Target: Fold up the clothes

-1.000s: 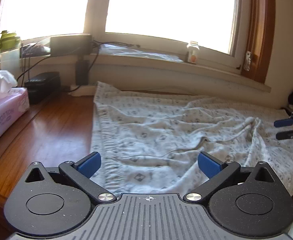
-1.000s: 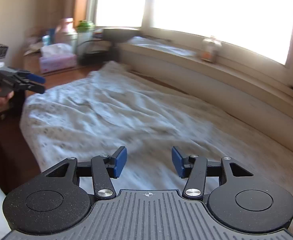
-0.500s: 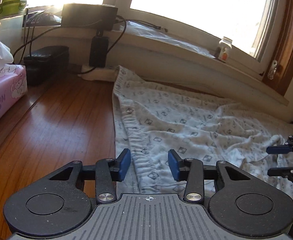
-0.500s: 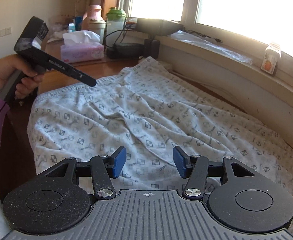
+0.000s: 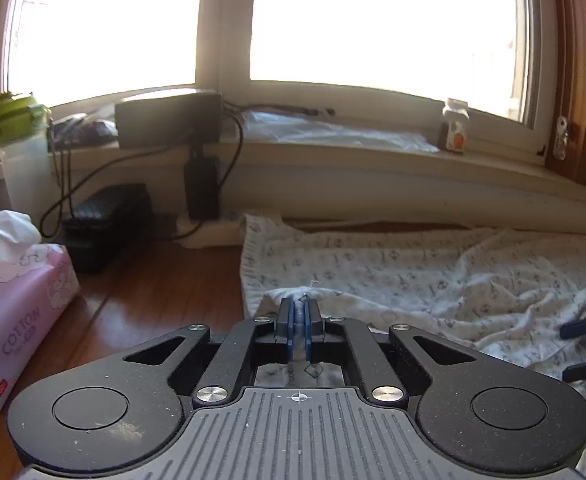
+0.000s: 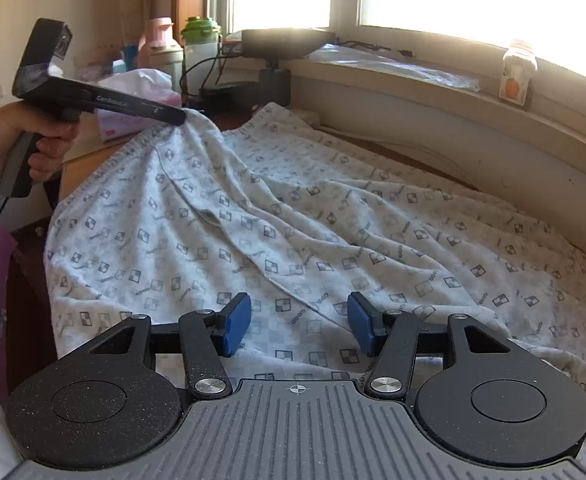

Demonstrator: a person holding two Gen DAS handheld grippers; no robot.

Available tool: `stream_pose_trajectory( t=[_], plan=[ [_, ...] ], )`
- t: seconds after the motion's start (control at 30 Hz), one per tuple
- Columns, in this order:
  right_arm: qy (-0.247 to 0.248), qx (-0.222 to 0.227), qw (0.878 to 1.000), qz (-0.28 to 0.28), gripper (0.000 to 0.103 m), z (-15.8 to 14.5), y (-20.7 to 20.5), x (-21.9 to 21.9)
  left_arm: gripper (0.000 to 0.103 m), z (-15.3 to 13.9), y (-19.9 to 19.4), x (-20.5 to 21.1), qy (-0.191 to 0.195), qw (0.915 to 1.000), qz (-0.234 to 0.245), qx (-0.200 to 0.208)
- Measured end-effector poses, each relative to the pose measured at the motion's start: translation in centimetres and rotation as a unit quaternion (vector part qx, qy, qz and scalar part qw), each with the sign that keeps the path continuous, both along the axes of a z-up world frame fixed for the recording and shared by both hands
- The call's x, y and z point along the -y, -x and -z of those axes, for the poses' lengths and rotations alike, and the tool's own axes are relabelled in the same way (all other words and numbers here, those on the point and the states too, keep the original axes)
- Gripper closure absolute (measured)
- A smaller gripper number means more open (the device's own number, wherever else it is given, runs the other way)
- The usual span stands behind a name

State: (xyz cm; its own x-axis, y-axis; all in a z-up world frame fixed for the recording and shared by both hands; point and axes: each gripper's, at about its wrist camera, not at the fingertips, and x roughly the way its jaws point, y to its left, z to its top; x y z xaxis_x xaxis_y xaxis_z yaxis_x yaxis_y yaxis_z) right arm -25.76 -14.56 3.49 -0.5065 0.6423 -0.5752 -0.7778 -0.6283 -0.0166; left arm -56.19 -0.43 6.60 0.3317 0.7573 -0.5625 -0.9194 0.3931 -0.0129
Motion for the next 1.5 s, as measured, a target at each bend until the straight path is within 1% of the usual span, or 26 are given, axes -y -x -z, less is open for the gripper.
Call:
stream_pose_trajectory(
  t=[0.07,0.1,0.13,0.17,0.2,0.3,0.43,0.47,0.5,0.57,0.63,0.7,0.83,0.9,0.93,0.97,1.0,1.03,1.07,1.2,1.3,1.33,1.37,1.43,1.47,1.5],
  plan=[
    [-0.001,0.001,1.000,0.000,0.049,0.0,0.0,0.0,0.091,0.9,-1.1,-0.7,0.025,0.9985,0.011,-0.048],
    [-0.001,0.001,1.000,0.000,0.049,-0.1,0.1,0.0,0.084,1.3,-1.3,-0.7,0.029,0.9975,0.012,-0.063],
    [-0.004,0.001,1.000,-0.002,0.048,-0.1,0.1,0.1,0.075,1.6,-1.3,-0.5,0.029,0.9968,0.011,-0.074],
    [-0.009,0.000,1.000,-0.005,0.048,-0.2,0.1,0.2,0.071,1.7,-1.2,-0.3,0.027,0.9968,0.008,-0.075],
    [-0.016,-0.002,1.000,-0.009,0.048,-0.4,0.1,0.4,0.063,1.6,-0.9,0.0,0.024,0.9974,0.005,-0.067],
    [-0.013,-0.015,0.999,-0.026,0.052,-1.4,0.6,-0.3,0.052,1.1,-0.4,0.6,0.016,0.9989,-0.002,-0.044],
    [-0.019,-0.029,0.998,-0.046,0.053,-3.4,2.4,-2.3,0.046,0.6,-1.0,1.1,0.011,0.9993,0.014,-0.033],
    [-0.019,-0.032,0.998,-0.051,0.053,-3.8,3.0,-3.1,0.043,0.7,-1.3,1.2,0.013,0.9992,0.019,-0.033],
    [-0.016,-0.034,0.998,-0.055,0.053,-4.1,3.7,-4.1,0.042,0.9,-1.5,1.2,0.014,0.9990,0.022,-0.036],
    [-0.012,-0.030,0.998,-0.062,0.053,-4.3,5.5,-6.4,0.042,1.5,-1.8,1.2,0.018,0.9986,0.024,-0.043],
    [-0.010,-0.015,0.998,-0.062,0.053,-4.1,7.6,-9.2,0.041,2.3,-1.7,1.2,0.024,0.9983,0.023,-0.047],
    [-0.010,0.003,0.999,-0.051,0.053,-3.5,9.3,-12.2,0.041,2.7,-1.3,1.1,0.029,0.9986,0.020,-0.039],
    [0.004,0.024,0.999,-0.025,0.052,-2.1,11.6,-18.4,0.039,3.3,-0.6,1.0,0.031,0.9991,0.018,-0.024],
    [0.020,0.034,0.999,-0.019,0.052,-1.2,12.3,-20.6,0.038,3.3,-0.6,1.1,0.027,0.9992,0.018,-0.025],
    [0.025,0.037,0.999,-0.020,0.054,-0.8,12.5,-21.4,0.038,3.3,-0.6,1.2,0.026,0.9992,0.019,-0.024],
    [0.026,0.038,0.999,-0.020,0.065,-0.6,12.5,-21.9,0.038,3.3,-0.5,1.1,0.025,0.9992,0.019,-0.023],
    [0.026,0.039,0.999,-0.019,0.072,-0.4,12.5,-22.3,0.038,3.3,-0.5,1.1,0.024,0.9993,0.019,-0.022],
    [0.025,0.039,0.999,-0.017,0.093,-0.1,12.5,-22.8,0.037,3.4,-0.4,1.1,0.023,0.9993,0.019,-0.022],
    [0.023,0.039,0.999,-0.007,0.096,0.0,12.5,-23.2,0.036,3.4,-0.2,1.1,0.023,0.9994,0.018,-0.020],
    [0.019,0.033,0.999,0.039,0.096,0.2,12.0,-25.1,0.034,3.3,0.2,1.2,0.020,0.9996,0.012,-0.016],
    [0.019,0.034,0.998,0.042,0.094,0.2,11.9,-25.2,0.034,2.7,0.4,1.3,0.011,0.9997,0.005,-0.020],
    [0.017,0.030,0.999,0.041,0.087,-0.1,11.8,-25.0,0.034,2.6,0.4,1.3,0.007,0.9997,0.003,-0.021],
    [0.014,0.024,0.999,0.040,0.082,-0.4,11.6,-24.5,0.035,2.3,0.5,1.3,0.005,0.9998,0.004,-0.017],
    [0.009,0.012,0.999,0.038,0.079,-1.1,11.1,-23.7,0.038,1.7,0.8,1.2,0.001,0.9999,0.010,0.002],
    [0.009,0.004,1.000,0.029,0.076,-1.5,11.0,-23.1,0.044,1.5,0.9,1.1,-0.002,0.9998,0.015,0.016],
    [0.012,-0.005,1.000,0.016,0.075,-2.0,10.9,-22.4,0.057,1.5,0.9,0.8,-0.001,0.9995,0.022,0.024]
  ],
)
